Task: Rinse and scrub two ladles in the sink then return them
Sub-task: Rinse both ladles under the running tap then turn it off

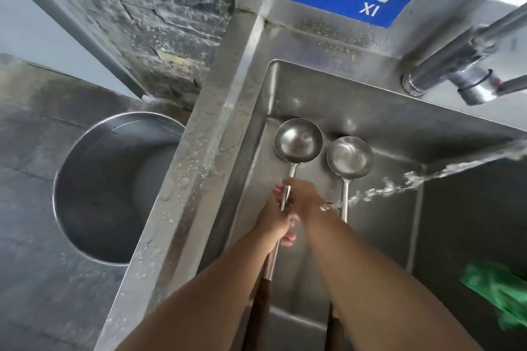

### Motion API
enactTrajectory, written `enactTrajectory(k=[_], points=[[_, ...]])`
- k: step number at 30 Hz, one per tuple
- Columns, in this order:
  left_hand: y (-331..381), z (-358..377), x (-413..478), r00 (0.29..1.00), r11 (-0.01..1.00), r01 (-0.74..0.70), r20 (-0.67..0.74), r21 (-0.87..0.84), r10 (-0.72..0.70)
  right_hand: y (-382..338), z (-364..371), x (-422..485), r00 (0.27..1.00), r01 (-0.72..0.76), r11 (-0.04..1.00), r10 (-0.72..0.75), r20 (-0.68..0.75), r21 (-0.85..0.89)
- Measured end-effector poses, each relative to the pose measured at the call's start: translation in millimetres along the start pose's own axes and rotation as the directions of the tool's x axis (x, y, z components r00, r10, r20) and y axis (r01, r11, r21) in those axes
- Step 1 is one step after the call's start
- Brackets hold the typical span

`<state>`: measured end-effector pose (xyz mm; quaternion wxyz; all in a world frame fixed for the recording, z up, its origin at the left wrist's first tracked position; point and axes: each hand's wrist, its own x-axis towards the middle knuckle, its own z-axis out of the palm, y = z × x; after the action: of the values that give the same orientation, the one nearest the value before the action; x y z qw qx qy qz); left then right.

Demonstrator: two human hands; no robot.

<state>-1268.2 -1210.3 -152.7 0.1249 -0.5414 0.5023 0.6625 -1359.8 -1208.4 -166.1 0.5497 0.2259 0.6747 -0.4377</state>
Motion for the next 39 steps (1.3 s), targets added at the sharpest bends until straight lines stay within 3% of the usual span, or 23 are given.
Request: enactTrajectory(k=[4,8,12,17,21,29,35,39], points=[[-2,-1,-5,0.998,0.997,0.068,-0.018,0.028,-0.068,3,2,0,0.999,-0.015,0.991,0.019,-0.032,0.135],[4,-2,-25,0.995,0.95,0.017,-0.1,0.312,0.015,11,-3,-20,1.0,0.003,0.971,0.0,-0.014,0.24],[21,-6,-55,0.989,0.795,-0.07,-0.063,0.603,0.135,7,-23,-43,0.999,0.009,0.956,-0.021,0.038,0.294],[47,-4,-92,0.969,0.608,-0.147,-0.011,0.78,0.248,1,-47,-87,0.989,-0.008,0.899,-0.058,0.138,0.437],[74,1,-119,0.933,0.477,-0.201,0.019,0.856,0.359,-12,-74,-118,0.98,0.071,0.87,-0.151,0.127,0.488],[123,22,-152,0.802,0.047,-0.244,0.174,0.969,0.571,-45,-150,-174,0.928,0.313,0.737,-0.371,-0.028,0.598],[131,8,-172,0.716,-0.034,-0.267,0.222,0.963,0.662,-52,-213,-200,0.903,0.383,0.623,-0.409,-0.134,0.682],[141,16,-171,0.741,-0.054,-0.245,0.223,0.968,0.633,-46,-214,-201,0.878,0.424,0.615,-0.459,-0.136,0.665]])
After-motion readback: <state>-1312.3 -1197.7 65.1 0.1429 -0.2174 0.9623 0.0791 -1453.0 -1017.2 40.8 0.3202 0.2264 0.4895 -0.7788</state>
